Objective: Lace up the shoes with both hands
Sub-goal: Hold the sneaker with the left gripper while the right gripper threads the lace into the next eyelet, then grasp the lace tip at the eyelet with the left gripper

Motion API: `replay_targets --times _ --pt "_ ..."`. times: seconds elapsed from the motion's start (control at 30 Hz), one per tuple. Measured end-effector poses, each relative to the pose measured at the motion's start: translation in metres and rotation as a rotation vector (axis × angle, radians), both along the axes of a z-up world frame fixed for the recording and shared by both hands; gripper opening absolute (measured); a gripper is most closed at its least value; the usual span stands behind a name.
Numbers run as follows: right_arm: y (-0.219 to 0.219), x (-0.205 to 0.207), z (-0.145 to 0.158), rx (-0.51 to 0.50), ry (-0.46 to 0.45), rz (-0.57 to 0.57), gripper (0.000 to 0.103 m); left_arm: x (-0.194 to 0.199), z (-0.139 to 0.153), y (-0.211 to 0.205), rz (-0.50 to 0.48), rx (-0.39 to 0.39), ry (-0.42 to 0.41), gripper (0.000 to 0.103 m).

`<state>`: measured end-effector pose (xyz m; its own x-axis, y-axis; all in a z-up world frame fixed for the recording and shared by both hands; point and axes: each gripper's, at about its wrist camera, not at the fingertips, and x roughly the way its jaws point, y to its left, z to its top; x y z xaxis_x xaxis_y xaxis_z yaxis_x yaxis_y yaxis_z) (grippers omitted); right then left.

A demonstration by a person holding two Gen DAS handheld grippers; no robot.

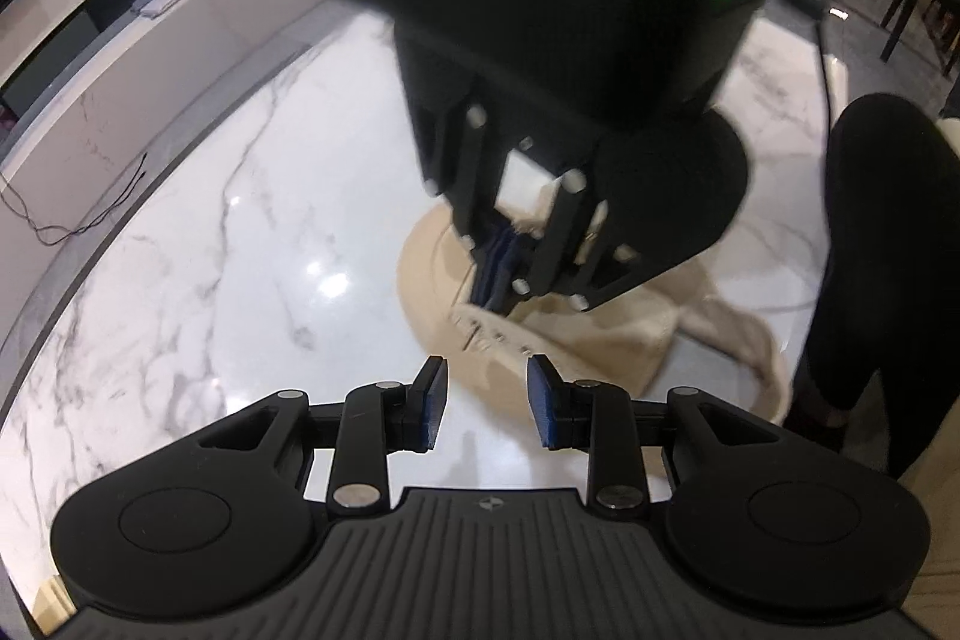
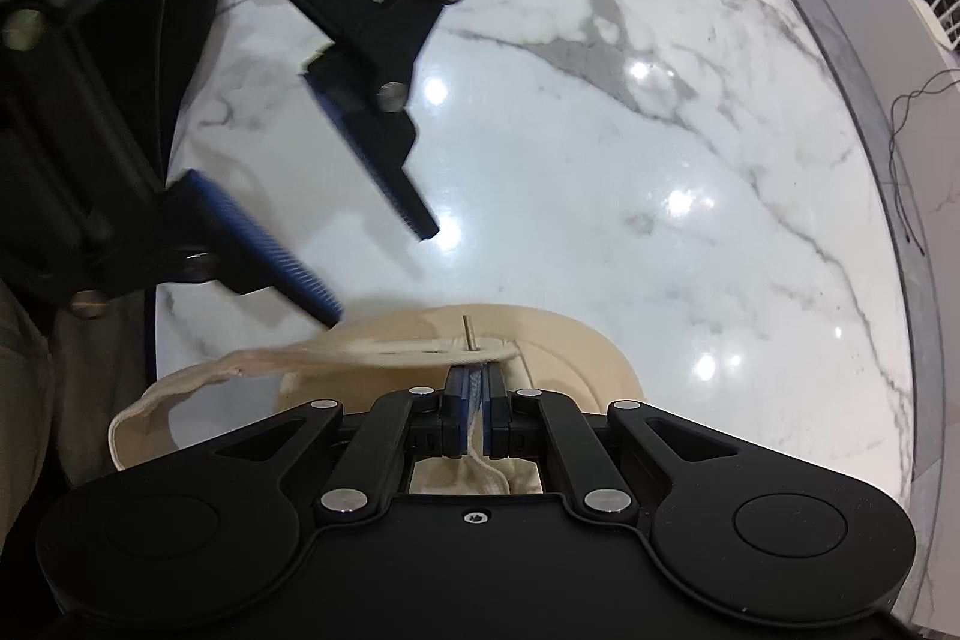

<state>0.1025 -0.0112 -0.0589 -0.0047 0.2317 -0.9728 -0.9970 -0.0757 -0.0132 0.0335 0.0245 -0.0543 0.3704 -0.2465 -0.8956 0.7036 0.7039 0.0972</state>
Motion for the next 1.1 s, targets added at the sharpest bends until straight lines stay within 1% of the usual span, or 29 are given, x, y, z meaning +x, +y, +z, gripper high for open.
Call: replay_targets --times 0.07,0.2,0.27,0.33,0.4,0.5,0.57,0.67,0.8,0.87,0.93,1.0,1.03,1.1 --pt "0.0 0.0 0.0 0.006 -0.001 0.001 0.002 0.002 -0.008 -0.005 -0.028 0.025 -0.014 0.028" --pt "-0.003 0.002 0.0 0.021 0.005 -0.011 0.003 0.01 -0.029 -0.022 -0.116 0.102 -0.064 0.022" --pt "-0.006 0.002 0.001 0.03 0.0 -0.012 0.005 0.014 -0.034 -0.025 -0.149 0.114 -0.078 0.021" --pt "-0.009 0.002 0.003 0.036 -0.009 -0.014 0.02 0.017 -0.036 -0.028 -0.172 0.11 -0.08 0.017" --pt "-0.013 0.002 0.006 0.047 -0.021 -0.018 0.028 0.02 -0.036 -0.029 -0.186 0.101 -0.07 0.017" --pt "-0.019 0.002 0.011 0.056 -0.023 -0.029 0.028 0.026 -0.04 -0.034 -0.207 0.112 -0.067 0.016" --pt "-0.023 0.001 0.013 0.057 -0.024 -0.039 0.028 0.029 -0.042 -0.036 -0.214 0.121 -0.067 0.015" --pt "-0.032 0.0 0.018 0.064 -0.025 -0.068 0.028 0.038 -0.042 -0.033 -0.224 0.129 -0.056 0.009" --pt "-0.045 -0.001 0.025 0.096 0.003 -0.131 0.028 0.046 -0.044 -0.031 -0.219 0.137 -0.049 0.005" --pt "-0.055 -0.005 0.03 0.109 0.004 -0.18 0.028 0.048 -0.044 -0.03 -0.21 0.136 -0.045 0.004" --pt "-0.063 -0.01 0.033 0.116 0.001 -0.223 0.029 0.039 -0.043 -0.024 -0.197 0.134 -0.044 0.004" --pt "-0.068 -0.011 0.035 0.123 0.011 -0.259 0.032 0.035 -0.04 -0.023 -0.171 0.131 -0.042 0.003" --pt "-0.074 -0.013 0.037 0.133 0.025 -0.304 0.035 0.033 -0.039 -0.022 -0.16 0.127 -0.042 0.003" --pt "-0.082 -0.016 0.038 0.147 0.048 -0.386 0.037 0.029 -0.037 -0.02 -0.134 0.119 -0.046 0.003"
